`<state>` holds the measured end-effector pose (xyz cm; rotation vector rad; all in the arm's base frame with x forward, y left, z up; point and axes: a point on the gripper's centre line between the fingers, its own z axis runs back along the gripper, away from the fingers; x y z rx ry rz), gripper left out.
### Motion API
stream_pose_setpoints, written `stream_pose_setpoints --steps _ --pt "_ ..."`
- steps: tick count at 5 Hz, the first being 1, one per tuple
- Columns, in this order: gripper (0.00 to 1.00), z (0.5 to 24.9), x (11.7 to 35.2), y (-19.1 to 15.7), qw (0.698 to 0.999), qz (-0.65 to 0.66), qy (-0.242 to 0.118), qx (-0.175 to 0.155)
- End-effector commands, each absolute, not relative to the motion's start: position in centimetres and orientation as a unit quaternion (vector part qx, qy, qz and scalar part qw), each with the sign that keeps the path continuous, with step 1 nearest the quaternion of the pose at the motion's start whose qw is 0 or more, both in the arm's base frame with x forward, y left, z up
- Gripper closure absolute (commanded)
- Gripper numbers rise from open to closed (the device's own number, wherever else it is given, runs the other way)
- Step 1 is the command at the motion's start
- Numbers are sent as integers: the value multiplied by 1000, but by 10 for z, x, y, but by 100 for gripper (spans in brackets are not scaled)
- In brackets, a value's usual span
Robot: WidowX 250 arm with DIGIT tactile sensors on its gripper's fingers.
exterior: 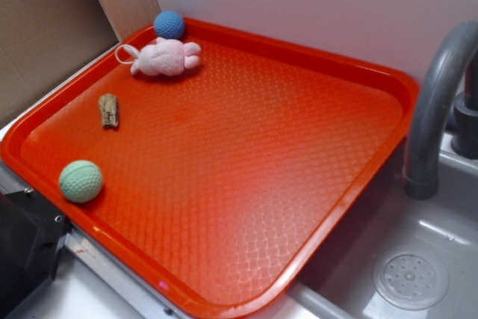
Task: Grab the pink bunny.
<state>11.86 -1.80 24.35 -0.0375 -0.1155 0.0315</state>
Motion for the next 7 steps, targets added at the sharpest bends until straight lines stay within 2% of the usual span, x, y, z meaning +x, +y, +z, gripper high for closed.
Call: stream_pose_setpoints --steps 1,3,4,5,6,7 --pt "0 243 119 -18 998 16 -58 -19" --pt "0 216 167 -3 978 202 -29 -35" --pt "0 193 196 17 944 325 2 -63" --pt "0 163 230 36 895 442 23 -60" --pt "0 149 239 45 832 551 35 -61" --pt "0 128 260 58 756 652 47 -48"
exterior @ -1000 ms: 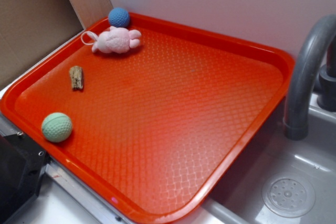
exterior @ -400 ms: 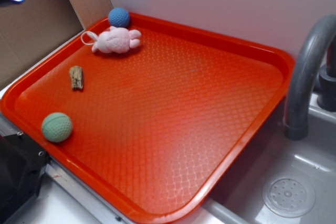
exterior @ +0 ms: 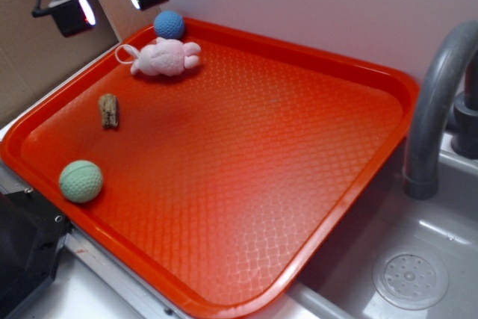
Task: Grab the pink bunny.
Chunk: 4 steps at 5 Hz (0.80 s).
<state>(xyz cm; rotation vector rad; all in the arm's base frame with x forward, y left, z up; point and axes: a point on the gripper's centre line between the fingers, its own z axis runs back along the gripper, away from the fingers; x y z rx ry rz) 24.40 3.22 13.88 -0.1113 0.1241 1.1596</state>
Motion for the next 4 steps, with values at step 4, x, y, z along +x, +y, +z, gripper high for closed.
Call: stream_pose_setpoints --steps 4 --pt "0 77 276 106 537 843 3 20"
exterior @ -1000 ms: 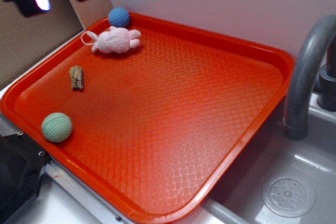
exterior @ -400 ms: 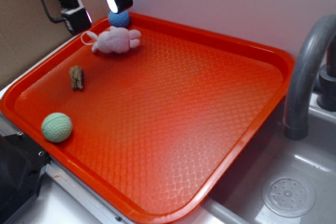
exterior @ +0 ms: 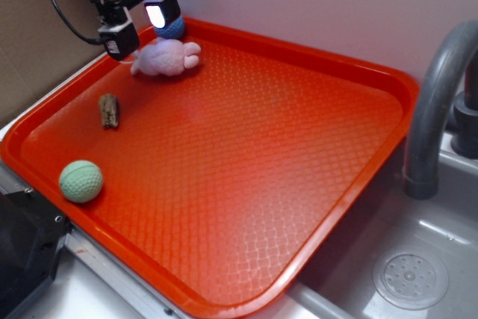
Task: Grab the pink bunny.
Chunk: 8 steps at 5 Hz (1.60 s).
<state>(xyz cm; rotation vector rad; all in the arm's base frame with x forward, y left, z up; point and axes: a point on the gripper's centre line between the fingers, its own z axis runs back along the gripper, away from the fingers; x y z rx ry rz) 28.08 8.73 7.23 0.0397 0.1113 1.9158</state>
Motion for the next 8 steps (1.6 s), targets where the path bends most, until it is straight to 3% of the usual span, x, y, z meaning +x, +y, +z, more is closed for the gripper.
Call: stream_pose_setpoints --steps 1,2,4,5,6,7,8 --pt "0 60 287 105 535 844 -6 35" --pt "0 58 281 89 557 828 -27 59" --pt "0 28 270 81 576 809 -51 106" --pt "100 28 272 81 569 813 -52 113" --pt "100 35 273 82 568 814 -63 107" --pt "100 60 281 80 666 741 -65 61" --pt "100 99 286 56 755 652 -46 53"
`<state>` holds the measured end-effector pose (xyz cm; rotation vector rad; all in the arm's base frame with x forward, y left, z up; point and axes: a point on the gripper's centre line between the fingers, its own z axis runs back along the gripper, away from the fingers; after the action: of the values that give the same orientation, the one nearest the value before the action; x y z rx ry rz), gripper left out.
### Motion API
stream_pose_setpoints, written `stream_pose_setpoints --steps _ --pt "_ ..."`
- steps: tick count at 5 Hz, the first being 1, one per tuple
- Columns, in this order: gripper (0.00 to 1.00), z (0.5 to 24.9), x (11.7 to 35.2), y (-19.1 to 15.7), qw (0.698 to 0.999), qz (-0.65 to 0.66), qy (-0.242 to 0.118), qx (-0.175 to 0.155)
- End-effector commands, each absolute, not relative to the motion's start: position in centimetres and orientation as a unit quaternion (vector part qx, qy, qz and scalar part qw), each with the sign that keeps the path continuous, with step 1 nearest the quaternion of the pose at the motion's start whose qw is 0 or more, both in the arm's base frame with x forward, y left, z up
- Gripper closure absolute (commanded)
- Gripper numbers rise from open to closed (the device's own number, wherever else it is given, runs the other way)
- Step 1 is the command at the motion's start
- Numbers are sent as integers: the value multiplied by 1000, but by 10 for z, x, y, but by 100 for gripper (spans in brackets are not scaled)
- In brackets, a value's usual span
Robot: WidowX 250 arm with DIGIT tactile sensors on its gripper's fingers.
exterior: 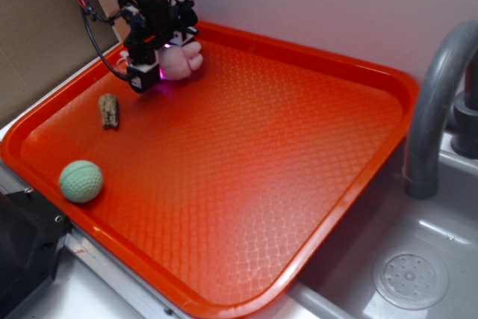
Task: Grab the pink bunny.
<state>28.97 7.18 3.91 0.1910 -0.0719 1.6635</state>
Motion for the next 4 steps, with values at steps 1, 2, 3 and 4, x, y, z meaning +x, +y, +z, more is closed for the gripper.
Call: stream_pose_setpoints --steps 1,2,3,4 --pt "100 124 281 39 829 552 -62 59" --pt "100 150 260 7 888 446 -104 44" --pt "100 177 233 -5 934 338 -119 9" --pt "100 196 215 -4 932 340 -118 -34"
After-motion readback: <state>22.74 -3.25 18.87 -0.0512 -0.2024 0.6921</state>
